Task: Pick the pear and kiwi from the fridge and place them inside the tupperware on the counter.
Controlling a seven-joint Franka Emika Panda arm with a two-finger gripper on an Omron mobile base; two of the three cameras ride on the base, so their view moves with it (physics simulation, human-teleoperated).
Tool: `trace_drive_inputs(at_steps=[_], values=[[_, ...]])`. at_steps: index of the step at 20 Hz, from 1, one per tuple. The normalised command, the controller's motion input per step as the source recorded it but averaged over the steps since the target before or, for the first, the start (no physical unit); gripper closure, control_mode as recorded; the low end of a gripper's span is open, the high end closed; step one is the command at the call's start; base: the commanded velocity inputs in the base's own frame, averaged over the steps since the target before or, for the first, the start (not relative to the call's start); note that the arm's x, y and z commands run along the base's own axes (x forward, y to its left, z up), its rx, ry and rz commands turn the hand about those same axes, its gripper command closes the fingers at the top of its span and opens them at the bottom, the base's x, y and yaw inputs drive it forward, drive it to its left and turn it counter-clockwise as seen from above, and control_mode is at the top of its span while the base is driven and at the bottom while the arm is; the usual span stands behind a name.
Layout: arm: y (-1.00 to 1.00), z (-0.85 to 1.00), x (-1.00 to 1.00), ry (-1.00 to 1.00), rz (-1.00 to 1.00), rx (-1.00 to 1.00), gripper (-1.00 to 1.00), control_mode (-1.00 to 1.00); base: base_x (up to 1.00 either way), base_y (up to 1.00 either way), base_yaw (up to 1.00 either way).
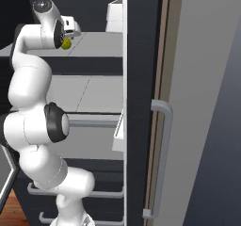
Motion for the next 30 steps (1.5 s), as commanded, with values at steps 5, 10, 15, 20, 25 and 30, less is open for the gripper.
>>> trace_drive_inputs(at_steps=[5, 10, 15, 20, 25, 30], values=[[0.0, -0.11, 0.0, 0.0, 0.0, 0.0, -1.0, -1.0, 0.0, 0.0, 0.0], [0.0, -0.07, 0.0, 0.0, 0.0, 0.0, -1.0, -1.0, 0.0, 0.0, 0.0], [0.0, -0.04, 0.04, 0.0, 0.0, 0.0, -1.0, -1.0, 0.0, 0.0, 0.0], [0.0, -0.05, 0.05, 0.0, 0.0, 0.0, -1.0, -1.0, 0.0, 0.0, 0.0], [0.0, -0.05, 0.09, 0.01, 0.0, 0.0, -1.0, -1.0, 0.0, 0.0, 0.0], [0.0, -0.06, 0.17, 0.0, 0.0, 0.0, -1.0, -1.0, 0.0, 0.0, 0.0]])
